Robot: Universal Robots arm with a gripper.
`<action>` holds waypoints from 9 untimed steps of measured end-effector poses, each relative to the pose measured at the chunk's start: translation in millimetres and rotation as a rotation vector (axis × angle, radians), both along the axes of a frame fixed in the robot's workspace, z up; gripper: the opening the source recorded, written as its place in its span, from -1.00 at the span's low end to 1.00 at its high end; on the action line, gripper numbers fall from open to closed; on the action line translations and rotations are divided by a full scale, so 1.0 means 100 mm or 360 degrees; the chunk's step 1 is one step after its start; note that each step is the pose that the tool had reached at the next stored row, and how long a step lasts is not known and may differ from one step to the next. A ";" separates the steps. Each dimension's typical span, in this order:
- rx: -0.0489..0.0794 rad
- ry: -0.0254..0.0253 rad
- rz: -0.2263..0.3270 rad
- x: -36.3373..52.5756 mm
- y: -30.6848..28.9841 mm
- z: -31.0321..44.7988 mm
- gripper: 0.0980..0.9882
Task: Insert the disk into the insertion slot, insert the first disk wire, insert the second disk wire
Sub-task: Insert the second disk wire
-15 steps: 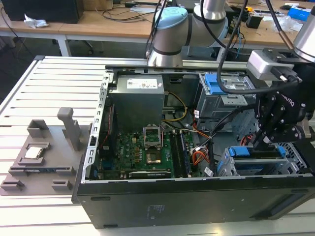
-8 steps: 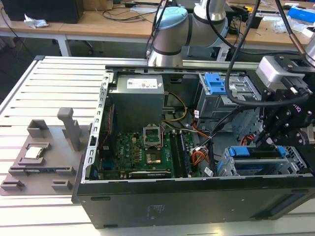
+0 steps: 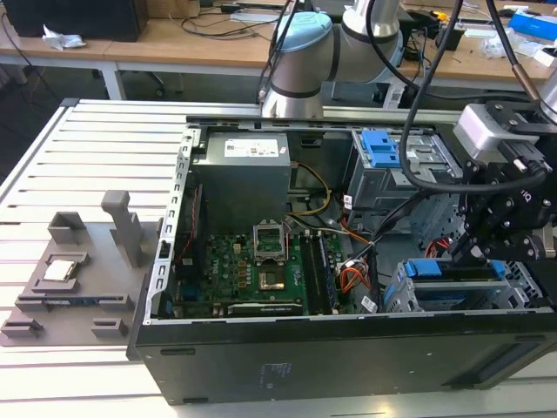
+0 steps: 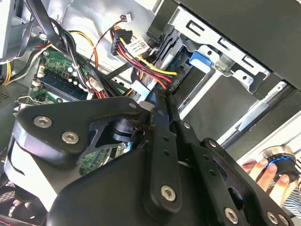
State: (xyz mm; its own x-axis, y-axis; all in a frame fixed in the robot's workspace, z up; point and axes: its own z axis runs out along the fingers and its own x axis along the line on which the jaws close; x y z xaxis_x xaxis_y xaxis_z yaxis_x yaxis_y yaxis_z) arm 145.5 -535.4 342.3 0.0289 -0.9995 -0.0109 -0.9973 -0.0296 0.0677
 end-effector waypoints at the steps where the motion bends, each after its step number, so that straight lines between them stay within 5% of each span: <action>1: 0.0000 0.00000 0.0000 0.003 0.000 -0.002 -0.88; 9: 0.0008 0.00017 0.0000 0.022 0.000 -0.026 -0.88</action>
State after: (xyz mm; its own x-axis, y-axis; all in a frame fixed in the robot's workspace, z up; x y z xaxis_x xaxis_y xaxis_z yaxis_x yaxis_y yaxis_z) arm 147.7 -535.4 339.7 0.0290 -0.9995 -0.0160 -0.9972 -0.0301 0.0686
